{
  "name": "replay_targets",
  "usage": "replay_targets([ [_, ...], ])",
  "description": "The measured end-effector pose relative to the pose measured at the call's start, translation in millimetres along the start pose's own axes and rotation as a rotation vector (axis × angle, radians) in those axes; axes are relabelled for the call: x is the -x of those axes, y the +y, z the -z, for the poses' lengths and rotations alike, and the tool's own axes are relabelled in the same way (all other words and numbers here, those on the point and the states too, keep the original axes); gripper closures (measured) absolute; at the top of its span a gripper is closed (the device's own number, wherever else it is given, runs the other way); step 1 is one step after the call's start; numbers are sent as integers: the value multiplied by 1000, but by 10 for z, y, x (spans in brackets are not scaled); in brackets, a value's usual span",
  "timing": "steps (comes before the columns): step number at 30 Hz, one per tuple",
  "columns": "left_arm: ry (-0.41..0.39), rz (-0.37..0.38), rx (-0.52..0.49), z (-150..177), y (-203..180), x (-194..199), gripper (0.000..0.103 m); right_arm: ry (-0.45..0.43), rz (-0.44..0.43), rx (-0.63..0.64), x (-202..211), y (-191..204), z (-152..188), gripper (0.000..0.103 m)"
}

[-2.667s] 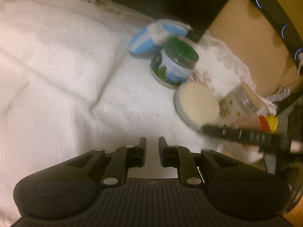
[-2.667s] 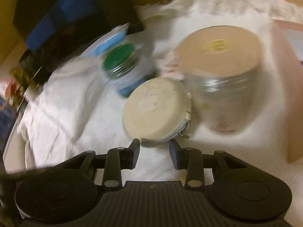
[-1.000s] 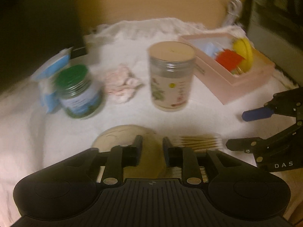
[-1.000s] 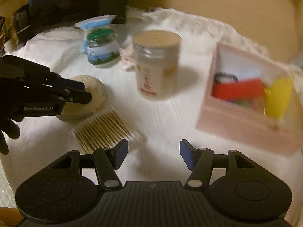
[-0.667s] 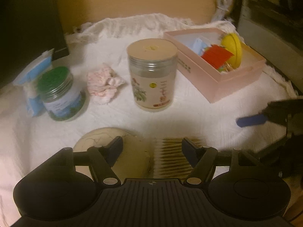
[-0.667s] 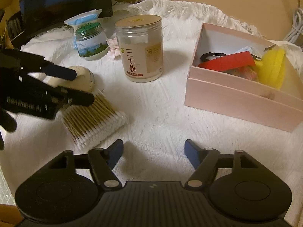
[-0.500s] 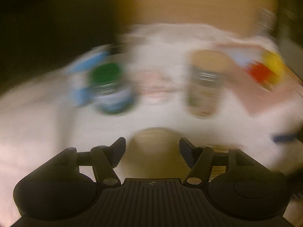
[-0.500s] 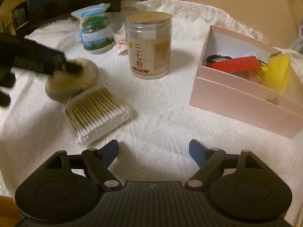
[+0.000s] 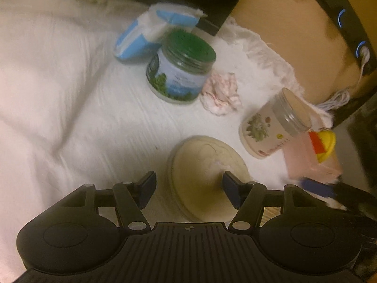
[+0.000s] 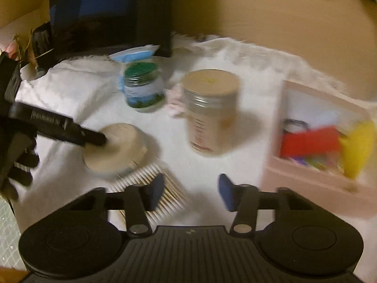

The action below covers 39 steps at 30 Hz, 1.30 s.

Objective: Organize soft objects
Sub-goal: 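Reach the left tool to the round beige puff case and grasp its rim, then lift the puff case with the left tool while the right tool lifts the cotton swabs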

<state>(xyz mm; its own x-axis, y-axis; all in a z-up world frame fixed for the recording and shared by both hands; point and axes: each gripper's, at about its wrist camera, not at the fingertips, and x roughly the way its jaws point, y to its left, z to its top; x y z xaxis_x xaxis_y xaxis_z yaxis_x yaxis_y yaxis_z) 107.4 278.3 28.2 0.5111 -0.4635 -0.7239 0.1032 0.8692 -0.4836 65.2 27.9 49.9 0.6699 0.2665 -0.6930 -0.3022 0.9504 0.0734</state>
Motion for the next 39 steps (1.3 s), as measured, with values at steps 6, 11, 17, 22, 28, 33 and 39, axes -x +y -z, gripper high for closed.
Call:
replay_targets([
  [6,-1,84,48,-39,53,-179,33,49,9,24,-441,148,-92,71],
  [11,-11,132,79,-91,47,-253,30,67,-28,35,-478,192,-38,74],
  [17,48,271,93,-113,-43,-312,34,86,-71,21,-451,119,57,75],
  [22,12,134,33,-140,-203,-317,51,40,-126,92,-25,-84,37,41],
  [28,-61,49,-51,-178,-385,-140,58,77,-217,232,253,-30,167,23],
  [33,-106,35,-49,-167,-403,-74,58,177,-189,248,-113,56,311,23],
  [39,-166,29,-20,-252,-385,99,58,208,-254,192,-182,10,242,39],
])
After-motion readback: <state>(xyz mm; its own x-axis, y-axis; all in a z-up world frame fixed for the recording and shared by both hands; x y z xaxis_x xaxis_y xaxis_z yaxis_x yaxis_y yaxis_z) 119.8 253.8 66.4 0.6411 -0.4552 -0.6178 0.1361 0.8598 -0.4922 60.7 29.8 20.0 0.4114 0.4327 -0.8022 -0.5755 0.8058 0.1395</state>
